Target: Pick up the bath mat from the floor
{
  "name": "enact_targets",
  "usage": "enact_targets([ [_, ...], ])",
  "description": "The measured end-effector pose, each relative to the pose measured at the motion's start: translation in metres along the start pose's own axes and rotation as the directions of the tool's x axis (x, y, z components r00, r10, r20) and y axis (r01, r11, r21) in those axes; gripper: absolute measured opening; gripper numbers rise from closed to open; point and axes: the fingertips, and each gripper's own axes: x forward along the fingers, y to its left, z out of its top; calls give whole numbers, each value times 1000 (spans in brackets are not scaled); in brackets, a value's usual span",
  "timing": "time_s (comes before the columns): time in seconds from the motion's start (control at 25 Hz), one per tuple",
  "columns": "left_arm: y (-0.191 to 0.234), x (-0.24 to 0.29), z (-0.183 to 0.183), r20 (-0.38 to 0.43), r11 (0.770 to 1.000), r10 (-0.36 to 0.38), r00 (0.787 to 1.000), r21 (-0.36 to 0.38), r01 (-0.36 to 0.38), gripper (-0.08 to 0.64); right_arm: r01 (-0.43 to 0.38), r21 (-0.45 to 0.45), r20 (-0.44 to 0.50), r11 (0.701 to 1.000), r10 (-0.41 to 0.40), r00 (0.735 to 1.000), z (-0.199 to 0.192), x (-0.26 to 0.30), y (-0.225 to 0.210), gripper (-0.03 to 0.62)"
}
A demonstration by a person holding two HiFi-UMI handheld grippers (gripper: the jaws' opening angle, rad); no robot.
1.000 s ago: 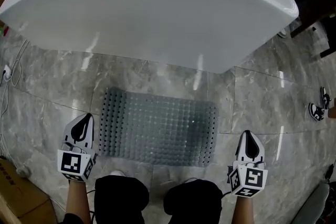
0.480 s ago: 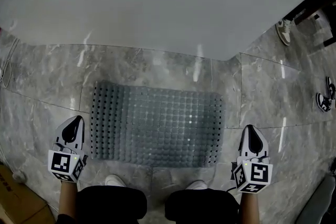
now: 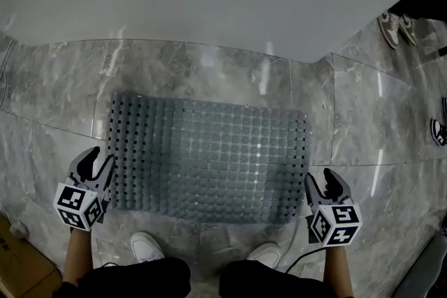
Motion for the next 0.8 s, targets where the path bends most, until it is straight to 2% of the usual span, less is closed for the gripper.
enact_targets([
  [0.12, 3, 10, -35, -96, 1000, -3, 995, 2, 3, 172, -54, 18, -102, 998, 56, 993, -33, 23, 3, 233],
  [0.2, 9, 19, -54, -142, 1000, -3, 990, -15, 1, 219, -73, 31, -155, 997, 77, 985, -52, 36, 1, 269],
  [0.32, 22, 35, -75, -193, 999, 17, 981, -38, -25, 256, -41, 21, -203, 999, 44, 978, -72, 46, -14, 275],
  [0.4, 32, 39, -88, -229, 996, 19, 973, -83, -39, 268, -33, 32, -227, 999, 40, 973, -82, 50, -20, 276],
  [0.64, 40, 55, -117, -314, 970, -37, 949, -238, -41, 270, -81, 140, -306, 987, 121, 944, -102, 63, -21, 278],
  [0.8, 39, 62, -125, -344, 971, -48, 938, -238, -38, 260, -71, 114, -319, 991, 104, 942, -103, 66, -21, 278],
])
